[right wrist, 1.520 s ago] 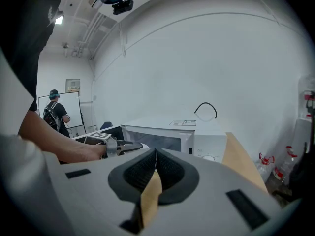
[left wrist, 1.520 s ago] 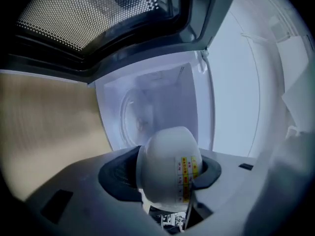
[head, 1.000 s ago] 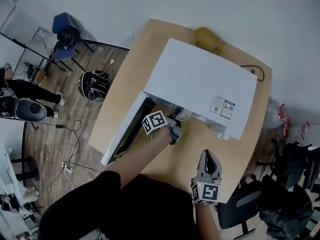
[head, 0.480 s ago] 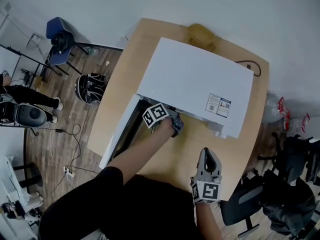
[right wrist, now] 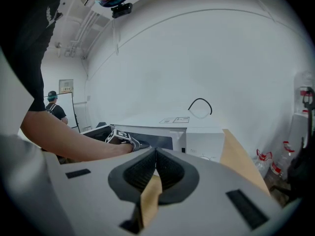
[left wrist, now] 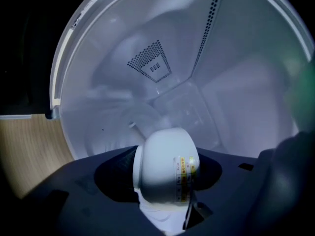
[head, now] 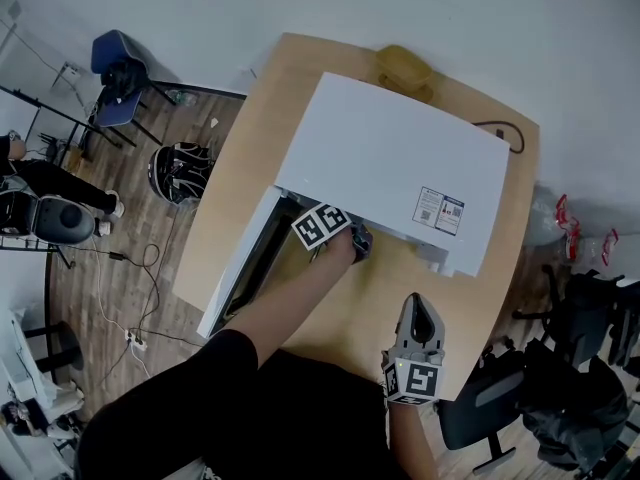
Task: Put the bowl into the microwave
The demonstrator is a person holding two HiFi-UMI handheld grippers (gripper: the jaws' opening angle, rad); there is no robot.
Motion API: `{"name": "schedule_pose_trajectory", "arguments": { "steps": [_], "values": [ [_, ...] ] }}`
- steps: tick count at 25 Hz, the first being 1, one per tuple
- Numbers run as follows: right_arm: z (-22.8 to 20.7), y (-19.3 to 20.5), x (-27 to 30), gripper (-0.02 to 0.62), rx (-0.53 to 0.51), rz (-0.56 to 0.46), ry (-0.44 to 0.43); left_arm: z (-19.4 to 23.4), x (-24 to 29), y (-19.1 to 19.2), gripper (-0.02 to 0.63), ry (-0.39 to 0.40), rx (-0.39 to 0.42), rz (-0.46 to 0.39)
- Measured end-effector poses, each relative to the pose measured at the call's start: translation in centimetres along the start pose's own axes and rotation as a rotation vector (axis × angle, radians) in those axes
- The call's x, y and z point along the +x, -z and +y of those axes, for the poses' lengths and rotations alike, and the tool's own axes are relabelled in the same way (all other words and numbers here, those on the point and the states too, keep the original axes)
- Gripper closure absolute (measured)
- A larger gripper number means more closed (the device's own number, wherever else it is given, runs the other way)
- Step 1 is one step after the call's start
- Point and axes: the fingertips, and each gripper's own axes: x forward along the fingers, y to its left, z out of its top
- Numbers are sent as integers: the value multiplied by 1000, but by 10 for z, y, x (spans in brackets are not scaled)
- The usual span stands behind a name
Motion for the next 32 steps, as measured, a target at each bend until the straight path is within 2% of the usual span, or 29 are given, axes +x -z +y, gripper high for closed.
{"name": "schedule_pose_trajectory", "arguments": {
  "steps": [6,10,14,17,24,30,32],
  "values": [
    [-9,2,-2,535,8,2,16,2,-2,-2,366,-6,49,-5],
    [-23,4,-4,535,17,7,46,0,-3,-2,349,21,53,-11],
    [-27,1,-6,534,7,0,64,-2,-10,-12,296,7,50,-57],
    [-30,2,-6,534,5,-4,67,-2,-13,-11,293,9,56,-65],
    [-26,4,-7,534,21,-2,59,0,-24,-10,290,71,-71,-127],
    [-24,4,-7,535,23,-3,52,-9,-22,3,281,142,-136,-74],
    [-24,5,-7,535,22,-3,51,-12,-20,7,278,152,-114,-54]
  ]
}}
